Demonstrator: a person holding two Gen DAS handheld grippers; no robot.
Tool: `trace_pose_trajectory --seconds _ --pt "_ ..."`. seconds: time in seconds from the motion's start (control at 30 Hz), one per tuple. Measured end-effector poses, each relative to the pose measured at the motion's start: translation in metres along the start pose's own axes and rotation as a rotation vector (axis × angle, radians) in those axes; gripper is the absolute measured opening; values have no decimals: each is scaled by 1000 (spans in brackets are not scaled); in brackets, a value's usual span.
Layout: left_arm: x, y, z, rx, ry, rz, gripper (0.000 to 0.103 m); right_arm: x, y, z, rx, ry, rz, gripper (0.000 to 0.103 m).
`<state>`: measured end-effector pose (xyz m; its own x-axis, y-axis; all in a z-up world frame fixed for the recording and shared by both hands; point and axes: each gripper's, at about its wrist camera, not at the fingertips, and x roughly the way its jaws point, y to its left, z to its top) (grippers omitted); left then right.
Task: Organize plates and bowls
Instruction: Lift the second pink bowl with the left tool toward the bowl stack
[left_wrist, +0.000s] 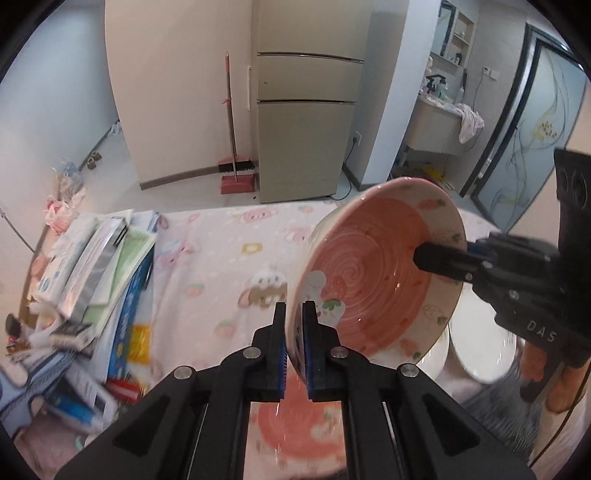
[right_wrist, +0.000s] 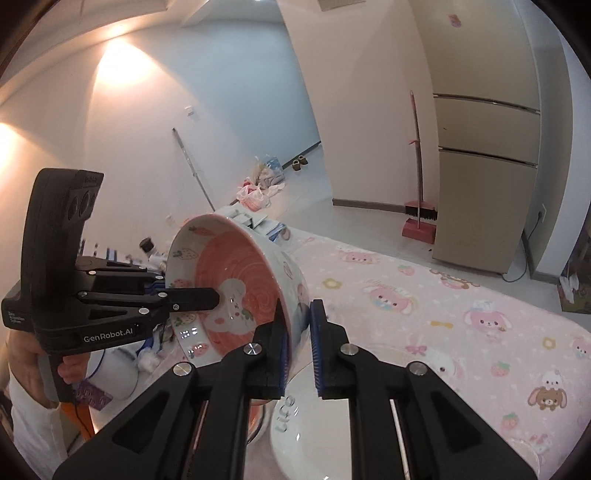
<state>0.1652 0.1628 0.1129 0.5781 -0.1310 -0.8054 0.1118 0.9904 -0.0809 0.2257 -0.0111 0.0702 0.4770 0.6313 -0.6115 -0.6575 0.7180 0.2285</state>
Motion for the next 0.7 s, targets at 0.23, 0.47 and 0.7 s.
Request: trace_pose_trajectory --seconds 0.23,0.47,0.7 --pt "-29 0 -61 -23 37 24 7 -10 42 -36 -46 75 27 9" --pt "-21 8 -89 -13 69 96 8 17 63 -69 -32 181 52 9" --pt "4 10 -89 23 119 107 8 36 59 -84 -13 239 62 9"
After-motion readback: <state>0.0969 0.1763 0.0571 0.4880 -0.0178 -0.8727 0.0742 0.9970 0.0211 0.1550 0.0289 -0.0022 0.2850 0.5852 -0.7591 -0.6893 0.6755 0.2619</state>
